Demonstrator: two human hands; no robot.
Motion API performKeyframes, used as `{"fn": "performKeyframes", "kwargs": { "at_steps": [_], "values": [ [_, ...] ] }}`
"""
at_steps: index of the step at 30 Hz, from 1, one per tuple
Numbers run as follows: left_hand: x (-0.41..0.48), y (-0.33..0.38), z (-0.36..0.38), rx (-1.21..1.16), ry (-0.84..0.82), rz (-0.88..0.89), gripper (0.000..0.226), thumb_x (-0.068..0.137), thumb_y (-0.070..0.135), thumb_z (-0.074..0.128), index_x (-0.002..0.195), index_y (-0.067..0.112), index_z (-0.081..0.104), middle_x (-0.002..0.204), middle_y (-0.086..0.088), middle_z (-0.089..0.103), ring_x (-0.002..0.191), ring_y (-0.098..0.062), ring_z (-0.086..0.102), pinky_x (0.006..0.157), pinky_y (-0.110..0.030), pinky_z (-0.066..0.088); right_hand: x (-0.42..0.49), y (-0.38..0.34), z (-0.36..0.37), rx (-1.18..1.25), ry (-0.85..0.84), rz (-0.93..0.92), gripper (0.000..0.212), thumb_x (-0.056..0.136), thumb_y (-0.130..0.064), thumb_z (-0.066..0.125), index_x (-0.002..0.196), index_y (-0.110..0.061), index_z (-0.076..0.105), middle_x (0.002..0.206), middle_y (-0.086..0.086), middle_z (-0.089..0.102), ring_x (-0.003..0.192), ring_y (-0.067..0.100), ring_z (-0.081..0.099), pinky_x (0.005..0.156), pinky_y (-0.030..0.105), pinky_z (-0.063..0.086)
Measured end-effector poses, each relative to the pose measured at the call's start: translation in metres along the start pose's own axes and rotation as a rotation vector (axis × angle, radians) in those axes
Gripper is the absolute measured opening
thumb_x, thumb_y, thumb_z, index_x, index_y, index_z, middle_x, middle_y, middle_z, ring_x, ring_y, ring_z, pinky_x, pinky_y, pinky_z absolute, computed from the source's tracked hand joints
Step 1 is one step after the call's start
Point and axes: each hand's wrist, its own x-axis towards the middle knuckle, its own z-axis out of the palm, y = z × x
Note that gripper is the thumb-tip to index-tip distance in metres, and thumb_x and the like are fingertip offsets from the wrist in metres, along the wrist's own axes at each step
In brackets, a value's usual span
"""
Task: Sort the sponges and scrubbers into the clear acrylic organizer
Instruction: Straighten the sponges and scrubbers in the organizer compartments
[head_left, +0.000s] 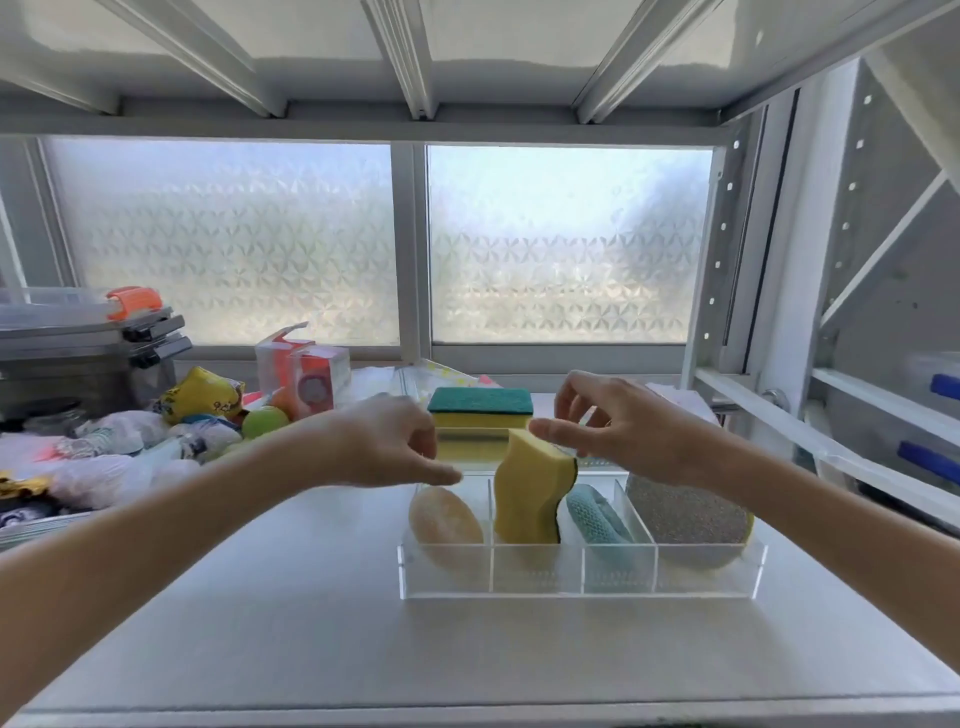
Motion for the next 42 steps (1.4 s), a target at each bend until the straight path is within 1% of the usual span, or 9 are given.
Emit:
{"fn": "performKeyframes", "kwargs": {
  "at_steps": [5, 8, 12, 17, 24, 28, 33, 38, 42],
  "values": [
    [0.001, -0.009, 0.036, 0.002, -0.067, -0.111, 0.050, 0.070, 0.059, 0.071, 0.091, 0.016, 0.062, 0.087, 0.003, 0.057, 0.083, -0.018, 0.052, 0.074, -0.033, 0.044, 0.005, -0.010, 0.025, -0.203, -0.083, -0.005, 0.042, 0.077, -0.045, 0.070, 0.096, -0.015, 0.048, 0.094, 0.002, 0.057, 0.083, 0.020, 0.050, 0.072, 0.032, 0.043],
    [0.002, -0.011, 0.040, -0.074, -0.036, -0.133, 0.057, 0.065, 0.055, 0.074, 0.081, 0.001, 0.067, 0.073, -0.006, 0.056, 0.071, -0.021, 0.049, 0.064, -0.033, 0.035, 0.013, -0.006, 0.019, -0.099, -0.154, 0.012, 0.036, 0.079, -0.030, 0.072, 0.102, -0.013, 0.049, 0.100, 0.007, 0.061, 0.080, 0.018, 0.055, 0.075, 0.032, 0.048],
    [0.008, -0.010, 0.040, -0.202, 0.044, -0.129, 0.043, 0.074, 0.037, 0.075, 0.091, -0.002, 0.074, 0.086, -0.013, 0.064, 0.078, -0.020, 0.054, 0.067, -0.033, 0.039, 0.022, -0.004, 0.011, 0.096, -0.252, 0.085, 0.033, 0.079, -0.019, 0.075, 0.099, -0.009, 0.050, 0.100, 0.023, 0.067, 0.075, 0.024, 0.064, 0.076, 0.042, 0.058],
    [0.012, -0.009, 0.040, -0.301, 0.069, -0.107, 0.046, 0.075, 0.031, 0.077, 0.112, 0.008, 0.061, 0.098, -0.008, 0.063, 0.088, -0.020, 0.055, 0.081, -0.034, 0.048, 0.021, 0.000, 0.017, -0.004, -0.128, 0.053, 0.041, 0.073, -0.026, 0.080, 0.102, -0.009, 0.056, 0.100, 0.012, 0.066, 0.076, 0.028, 0.071, 0.066, 0.033, 0.060],
    [0.008, -0.011, 0.039, -0.360, 0.010, -0.059, 0.041, 0.082, 0.034, 0.071, 0.114, 0.009, 0.064, 0.103, -0.008, 0.063, 0.076, -0.013, 0.057, 0.065, -0.022, 0.048, 0.016, 0.006, 0.018, -0.016, -0.107, 0.046, 0.041, 0.077, -0.029, 0.076, 0.106, -0.011, 0.055, 0.098, 0.007, 0.065, 0.074, 0.019, 0.067, 0.059, 0.021, 0.057],
    [0.007, -0.010, 0.043, -0.151, 0.077, -0.052, 0.043, 0.084, 0.041, 0.067, 0.116, 0.013, 0.067, 0.108, -0.004, 0.055, 0.091, -0.018, 0.053, 0.077, -0.026, 0.043, 0.009, 0.005, 0.018, -0.128, -0.078, 0.026, 0.040, 0.078, -0.036, 0.074, 0.106, -0.014, 0.056, 0.099, 0.005, 0.066, 0.085, 0.019, 0.065, 0.078, 0.036, 0.058],
    [0.008, -0.015, 0.045, -0.259, 0.004, -0.074, 0.043, 0.085, 0.041, 0.065, 0.115, 0.010, 0.064, 0.100, -0.011, 0.065, 0.068, -0.012, 0.055, 0.055, -0.022, 0.042, -0.006, 0.004, -0.003, -0.054, 0.226, -0.007, 0.018, 0.093, -0.022, 0.052, 0.093, -0.006, 0.060, 0.089, 0.009, 0.067, 0.081, 0.023, 0.062, 0.072, 0.034, 0.051],
    [0.009, -0.015, 0.043, -0.299, -0.025, -0.094, 0.047, 0.086, 0.042, 0.064, 0.120, 0.009, 0.063, 0.100, -0.008, 0.061, 0.068, -0.012, 0.054, 0.055, -0.020, 0.041, -0.019, 0.024, -0.028, -0.069, -0.372, 0.175, 0.026, 0.083, -0.021, 0.071, 0.107, -0.013, 0.068, 0.102, -0.001, 0.071, 0.092, 0.013, 0.065, 0.080, 0.019, 0.050],
    [0.008, -0.015, 0.044, -0.294, -0.034, -0.095, 0.048, 0.086, 0.042, 0.063, 0.121, 0.009, 0.062, 0.103, -0.008, 0.062, 0.069, -0.012, 0.055, 0.056, -0.020, 0.042, -0.018, 0.026, -0.014, -0.115, -0.482, 0.155, 0.058, 0.069, -0.042, 0.079, 0.124, -0.029, 0.063, 0.117, -0.014, 0.066, 0.100, 0.007, 0.061, 0.091, 0.025, 0.048]
  ]
}}
